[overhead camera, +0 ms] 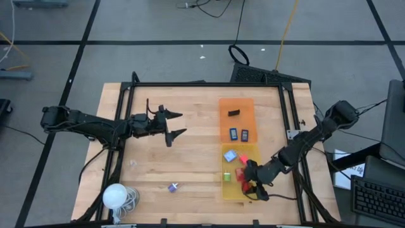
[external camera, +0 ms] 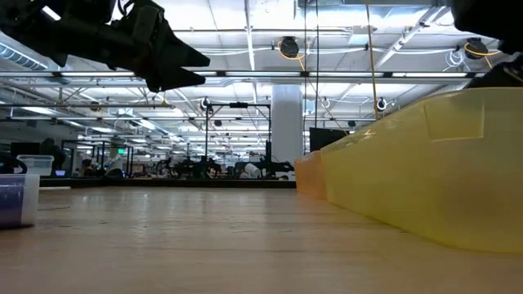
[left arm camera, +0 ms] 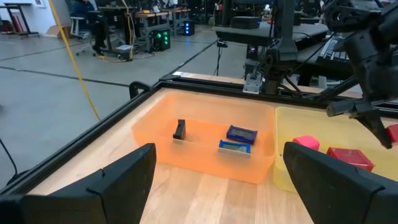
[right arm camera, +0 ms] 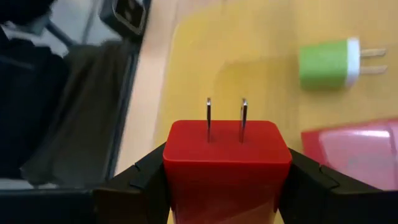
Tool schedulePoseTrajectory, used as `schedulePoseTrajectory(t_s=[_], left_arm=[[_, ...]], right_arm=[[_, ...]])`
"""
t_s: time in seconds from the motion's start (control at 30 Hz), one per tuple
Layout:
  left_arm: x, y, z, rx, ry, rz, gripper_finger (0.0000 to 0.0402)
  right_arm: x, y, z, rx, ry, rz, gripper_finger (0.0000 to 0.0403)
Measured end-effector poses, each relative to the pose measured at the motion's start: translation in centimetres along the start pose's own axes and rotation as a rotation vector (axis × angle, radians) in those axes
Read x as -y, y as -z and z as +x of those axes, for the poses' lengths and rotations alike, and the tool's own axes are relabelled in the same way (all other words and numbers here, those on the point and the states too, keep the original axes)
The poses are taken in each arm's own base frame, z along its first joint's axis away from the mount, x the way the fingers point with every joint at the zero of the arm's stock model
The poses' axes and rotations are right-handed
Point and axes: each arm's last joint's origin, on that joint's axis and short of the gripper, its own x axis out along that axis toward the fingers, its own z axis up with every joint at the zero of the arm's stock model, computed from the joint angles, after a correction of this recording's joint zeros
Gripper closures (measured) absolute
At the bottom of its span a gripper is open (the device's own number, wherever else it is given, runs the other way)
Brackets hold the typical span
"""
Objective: Pick & Place Office items
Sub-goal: Put the red charger adapter into the yellow bin, then put the purple charger adapter into the yellow bin
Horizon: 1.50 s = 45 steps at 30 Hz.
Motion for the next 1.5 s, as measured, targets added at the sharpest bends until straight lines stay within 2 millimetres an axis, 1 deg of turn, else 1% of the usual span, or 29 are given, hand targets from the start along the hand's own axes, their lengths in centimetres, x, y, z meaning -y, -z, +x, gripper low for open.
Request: schedulePoseTrajectory(t_s=[0.17,0.37,0.5,0.73,0.9,1.0,1.23,1.5], left_arm=[[0.0,0.0,0.0,-0.002,0.000,0.000,0.0050],[0.0,0.0,0.0,-0.002,0.000,0.000,0.0050],[0.0,0.0,0.0,-0.002,0.001,-0.003,0.0050],[0.0,0.0,0.0,-0.002,0.001,-0.006,0.0050],[0.0,-0.1,0.0,0.008,0.002,-0.071,0.0050],[0.0,-0.1,0.0,0.009,0.003,-0.114,0.0050],[0.0,-0.1,0.0,0.009,0.003,-0.127,0.0050],[0.0,-0.1,0.0,0.011,0.003,-0.152,0.0050]], right_arm=[[-0.1,0.6,0.2,-0.035,0.014,-0.025,0.0190],[0.1,0.4,0.2,-0.023,0.019,-0.019,0.0134],[0.1,0.4,0.2,-0.024,0.019,-0.038,0.0117],[0.4,0.1,0.1,-0.014,0.028,-0.056,0.0124],[1.2,-0.8,0.0,0.019,0.045,-0.085,0.0132],[1.7,-1.5,0.0,0.056,0.052,-0.128,0.0136],[3.3,-3.7,-0.3,0.175,0.078,-0.217,0.0145],[6.0,-6.2,-1.2,0.305,0.156,-0.307,0.0155]])
